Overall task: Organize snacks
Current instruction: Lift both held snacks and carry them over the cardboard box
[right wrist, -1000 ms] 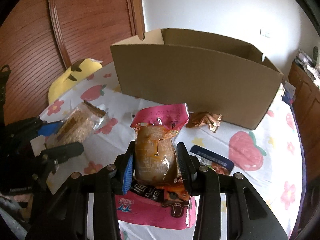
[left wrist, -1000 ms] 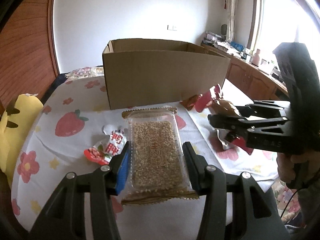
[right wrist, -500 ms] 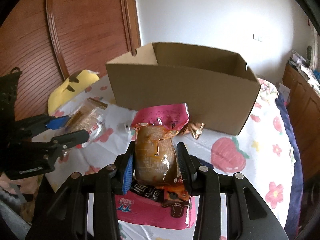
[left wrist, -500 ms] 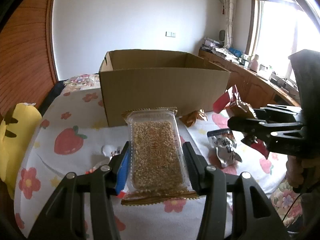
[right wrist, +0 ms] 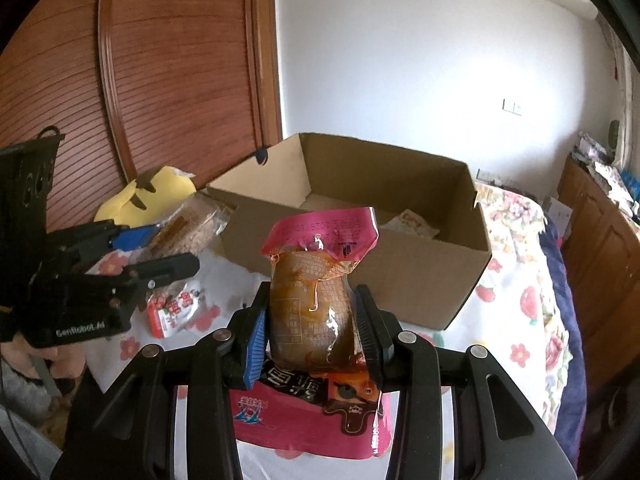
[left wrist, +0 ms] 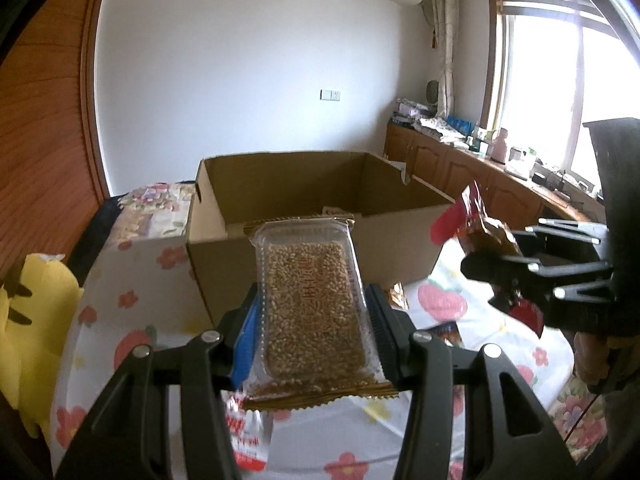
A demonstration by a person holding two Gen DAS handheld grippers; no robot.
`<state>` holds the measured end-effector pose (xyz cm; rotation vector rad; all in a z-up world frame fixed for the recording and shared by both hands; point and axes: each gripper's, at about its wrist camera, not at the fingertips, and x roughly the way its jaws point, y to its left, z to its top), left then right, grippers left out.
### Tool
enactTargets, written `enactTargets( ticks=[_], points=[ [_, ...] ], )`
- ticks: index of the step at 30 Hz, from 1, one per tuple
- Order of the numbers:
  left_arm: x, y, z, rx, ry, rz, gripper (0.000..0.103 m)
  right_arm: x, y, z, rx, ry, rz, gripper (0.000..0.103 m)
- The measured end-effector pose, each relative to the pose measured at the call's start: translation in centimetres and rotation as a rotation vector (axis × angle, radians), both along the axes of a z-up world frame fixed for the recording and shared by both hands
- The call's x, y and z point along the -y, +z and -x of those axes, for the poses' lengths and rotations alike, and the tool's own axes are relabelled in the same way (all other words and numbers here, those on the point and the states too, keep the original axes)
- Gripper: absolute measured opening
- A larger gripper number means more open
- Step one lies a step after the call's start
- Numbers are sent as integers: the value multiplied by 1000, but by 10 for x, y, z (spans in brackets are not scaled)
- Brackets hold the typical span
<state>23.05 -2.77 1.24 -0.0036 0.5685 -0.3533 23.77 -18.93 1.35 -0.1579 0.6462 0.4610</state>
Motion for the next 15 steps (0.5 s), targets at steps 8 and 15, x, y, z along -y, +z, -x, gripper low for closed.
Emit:
enactTargets(
  ticks=[8,15],
  points=[
    [5,15,-33,32,-22,6,50,4,4,-18,15,-3,6,40],
    [8,25,-74,51,-25,31,50,4,9,-55,29,-4,-10,40]
  ],
)
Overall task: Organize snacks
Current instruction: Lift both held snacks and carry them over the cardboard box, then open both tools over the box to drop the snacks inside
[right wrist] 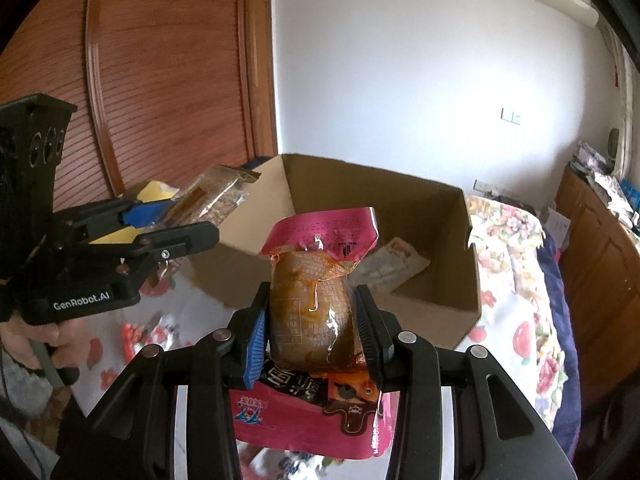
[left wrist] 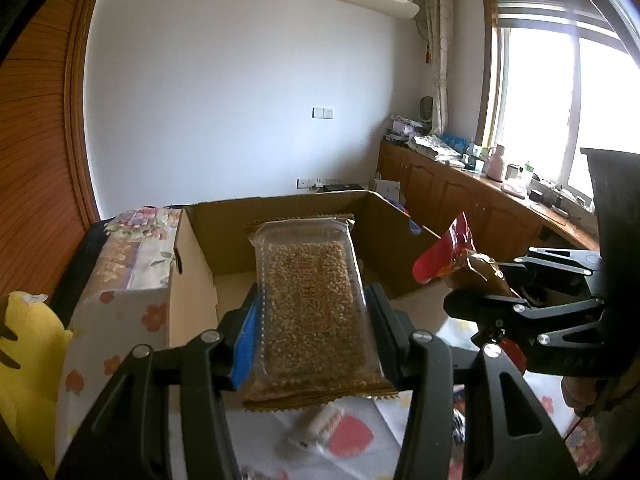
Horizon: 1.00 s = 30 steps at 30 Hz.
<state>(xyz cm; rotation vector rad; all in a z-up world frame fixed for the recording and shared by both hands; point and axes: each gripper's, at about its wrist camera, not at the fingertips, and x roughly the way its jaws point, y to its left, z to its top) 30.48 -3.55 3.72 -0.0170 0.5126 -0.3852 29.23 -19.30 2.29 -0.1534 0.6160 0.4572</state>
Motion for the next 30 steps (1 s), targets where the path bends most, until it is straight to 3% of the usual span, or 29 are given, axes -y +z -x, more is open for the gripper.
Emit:
enactTargets(
  ticks=[13,22,30],
  points=[
    [-18,0,-64,26,45,46,50,-3,5,-68,48,-16,-37,40],
    [-20,-26,-94,-37,67,62,50,-9,-17,-105,47,-55,42,40],
    [-12,-40,-98,-86,46,34,50,-8,-45,-124,-23,-87,56,41]
  ],
)
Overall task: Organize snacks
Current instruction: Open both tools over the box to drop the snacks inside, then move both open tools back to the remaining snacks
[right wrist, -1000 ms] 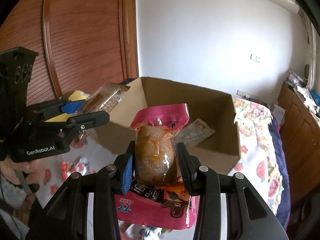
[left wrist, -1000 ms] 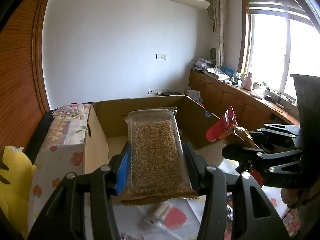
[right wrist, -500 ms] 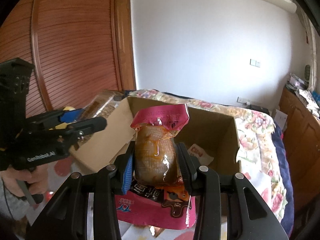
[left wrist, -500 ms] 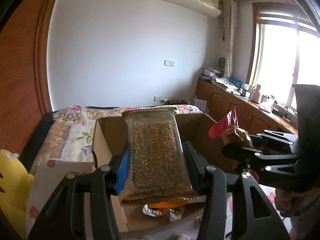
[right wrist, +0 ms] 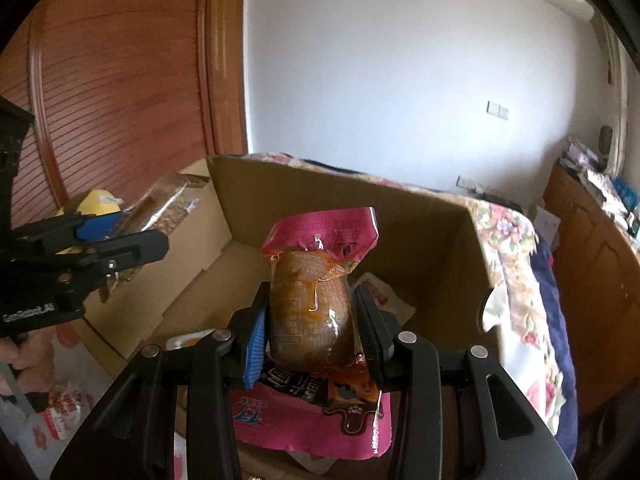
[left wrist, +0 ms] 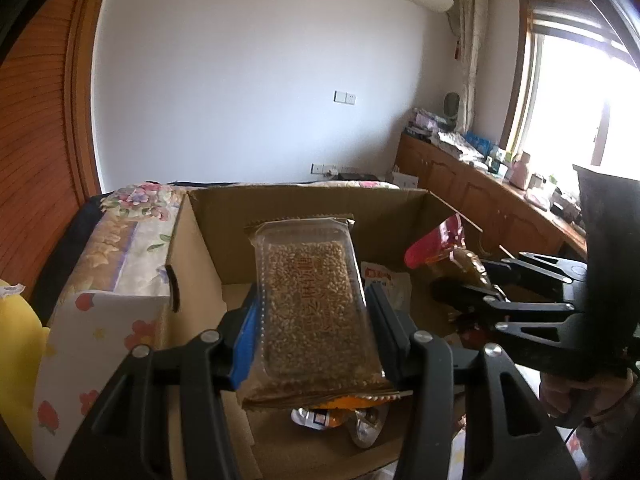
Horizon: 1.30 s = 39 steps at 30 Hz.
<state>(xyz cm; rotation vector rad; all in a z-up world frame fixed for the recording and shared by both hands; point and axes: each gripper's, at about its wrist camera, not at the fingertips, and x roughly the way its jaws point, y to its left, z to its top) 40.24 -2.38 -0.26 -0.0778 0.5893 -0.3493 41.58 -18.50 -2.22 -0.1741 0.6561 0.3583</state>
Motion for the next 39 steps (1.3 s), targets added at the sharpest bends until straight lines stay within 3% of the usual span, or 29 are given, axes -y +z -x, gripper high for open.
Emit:
enactTargets(
  ticks=[14,19,23,32,39],
  points=[
    [4,4,5,-6,8,-34,51,11,-10,-11,-106,-20,-42,47],
    [-1,13,21,7,15,-20,55,13,-4,-3,-106,-30,-56,55],
    [-3,26,41,27,12,-42,55,14,10,11,-88,-42,-41,56],
    [-13,48,104,62,0,-66,59,18,52,87,-31,-31,-43,56],
    [-22,33,145,38,-14,-108,60,22,45,151,-39,-20,-87,59]
  ],
)
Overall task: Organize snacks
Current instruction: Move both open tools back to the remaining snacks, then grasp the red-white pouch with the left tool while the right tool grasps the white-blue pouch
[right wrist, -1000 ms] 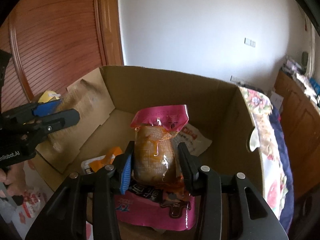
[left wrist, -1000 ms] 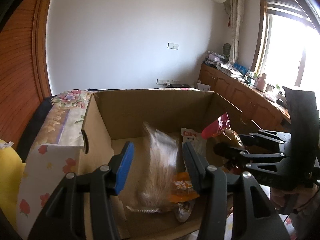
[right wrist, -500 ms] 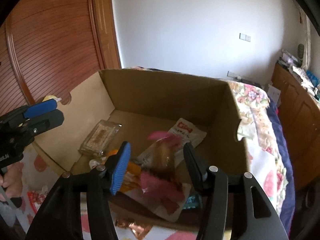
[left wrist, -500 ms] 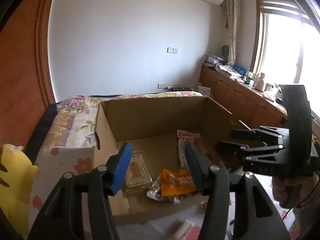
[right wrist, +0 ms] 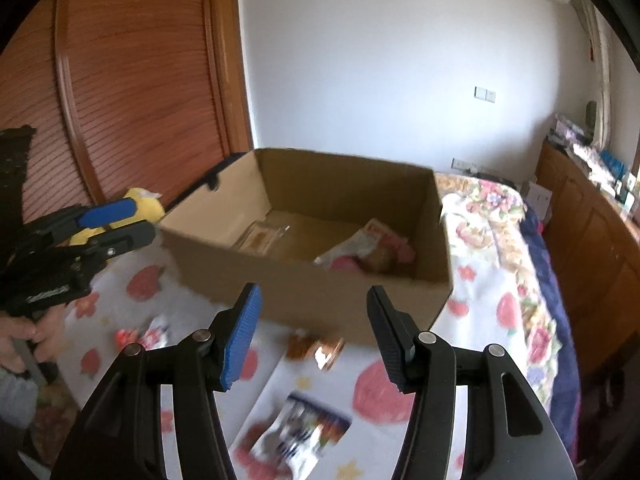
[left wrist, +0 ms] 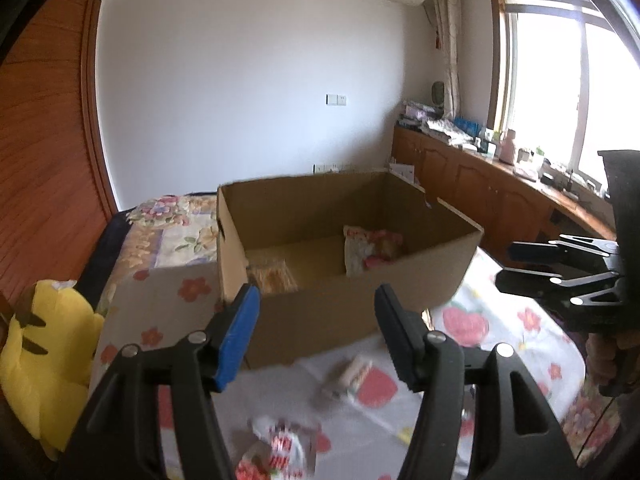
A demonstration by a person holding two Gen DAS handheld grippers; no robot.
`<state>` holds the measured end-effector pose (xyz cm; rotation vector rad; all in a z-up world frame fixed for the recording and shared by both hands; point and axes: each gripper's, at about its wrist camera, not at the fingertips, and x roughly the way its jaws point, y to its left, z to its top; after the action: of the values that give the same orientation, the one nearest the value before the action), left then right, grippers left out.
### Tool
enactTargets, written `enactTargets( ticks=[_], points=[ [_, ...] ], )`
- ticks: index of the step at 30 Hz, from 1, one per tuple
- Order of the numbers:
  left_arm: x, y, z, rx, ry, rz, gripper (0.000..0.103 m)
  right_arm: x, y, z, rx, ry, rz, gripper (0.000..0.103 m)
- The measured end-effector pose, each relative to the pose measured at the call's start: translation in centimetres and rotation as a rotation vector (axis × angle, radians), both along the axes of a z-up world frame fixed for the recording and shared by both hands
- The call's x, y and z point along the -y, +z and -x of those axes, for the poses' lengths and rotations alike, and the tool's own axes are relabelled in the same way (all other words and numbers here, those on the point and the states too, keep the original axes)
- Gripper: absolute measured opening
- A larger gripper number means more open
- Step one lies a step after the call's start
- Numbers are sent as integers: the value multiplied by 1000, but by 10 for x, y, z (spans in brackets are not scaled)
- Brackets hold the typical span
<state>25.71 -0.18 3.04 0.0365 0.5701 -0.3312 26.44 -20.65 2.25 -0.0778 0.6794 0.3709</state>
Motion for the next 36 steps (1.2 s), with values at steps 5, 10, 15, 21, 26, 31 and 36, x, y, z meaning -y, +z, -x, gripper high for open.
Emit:
enactTargets(
  ticks=[5,10,15,21,26,31,36],
  points=[
    [-4,-24,18,-37,-1,-36,61,6,-29,20,-39,-16,-27,68],
    [-3,-53,28,-93,-8,-62,63,9,-58,26,-90,-44,-19,72],
    [-5,-81,31,-151,-5,-97,63,10,-87,25,-150,-63,7,73],
    [-11,-105,29,-208,5,-128,64,15,-113,23,-211,-80,13,73],
    [-15,-117,26,-235,15,-150,64,13,-124,18,-244,-78,14,73],
    [-18,-126,22,-253,20,-156,64,6,-127,14,-240,-74,52,73],
    [-17,-131,17,-271,17,-178,65,0,-131,13,-228,-67,78,73]
  ],
)
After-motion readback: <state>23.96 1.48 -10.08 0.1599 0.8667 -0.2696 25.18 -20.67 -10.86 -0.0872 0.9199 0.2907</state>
